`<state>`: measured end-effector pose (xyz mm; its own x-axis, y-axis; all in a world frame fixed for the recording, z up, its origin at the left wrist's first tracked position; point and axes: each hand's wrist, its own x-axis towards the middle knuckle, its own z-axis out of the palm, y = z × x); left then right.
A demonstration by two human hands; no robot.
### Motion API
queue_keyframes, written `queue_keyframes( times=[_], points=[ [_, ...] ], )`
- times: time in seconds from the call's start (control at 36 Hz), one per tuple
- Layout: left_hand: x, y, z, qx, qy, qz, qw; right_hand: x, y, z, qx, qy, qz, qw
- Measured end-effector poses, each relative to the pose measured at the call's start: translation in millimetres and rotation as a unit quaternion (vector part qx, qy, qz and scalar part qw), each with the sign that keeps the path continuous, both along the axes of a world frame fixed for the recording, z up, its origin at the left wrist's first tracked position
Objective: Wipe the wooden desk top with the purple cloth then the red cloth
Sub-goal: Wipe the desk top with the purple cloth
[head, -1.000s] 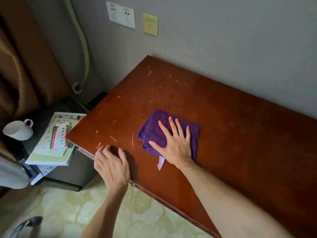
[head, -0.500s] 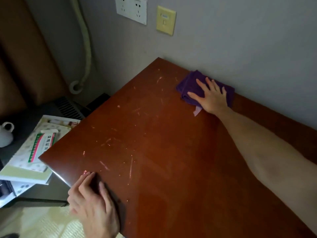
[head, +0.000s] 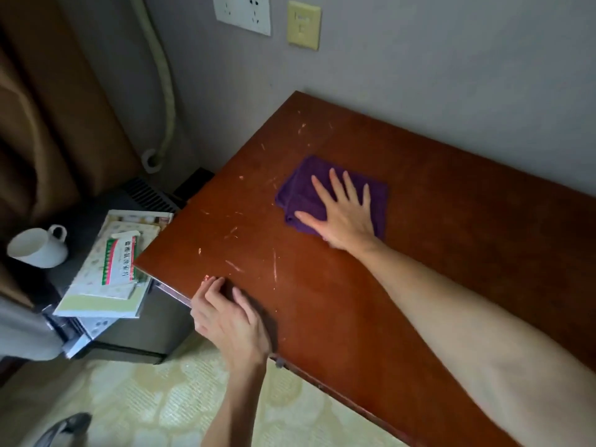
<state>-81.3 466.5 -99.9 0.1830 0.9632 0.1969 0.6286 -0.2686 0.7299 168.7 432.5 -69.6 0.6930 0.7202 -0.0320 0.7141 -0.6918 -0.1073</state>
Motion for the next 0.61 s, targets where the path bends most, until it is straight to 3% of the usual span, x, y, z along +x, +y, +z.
queue_keyframes(
  times=[0.11, 0.25, 0.36, 0.61],
  points=[
    [-4.0, 2.7, 6.8, -0.027, -0.018, -0.021, 0.999, -97.3, -8.1, -3.3, 0.024, -0.013, 0.008, 1.000],
    [-37.8, 16.6, 30.4, -0.035, -0.067, -0.116, 0.990, -191.7, -13.1, -7.9, 0.029, -0.018, -0.001, 0.999],
    [-63.3, 52.0, 36.7, -0.010, -0.045, -0.129, 0.991, -241.8, -7.7, -6.1, 0.017, 0.003, -0.026, 0.999],
    [-51.4, 133.7, 32.9, 0.019, 0.030, -0.099, 0.994, -206.4, 31.3, -11.0, 0.069, 0.000, 0.005, 0.998]
  ],
)
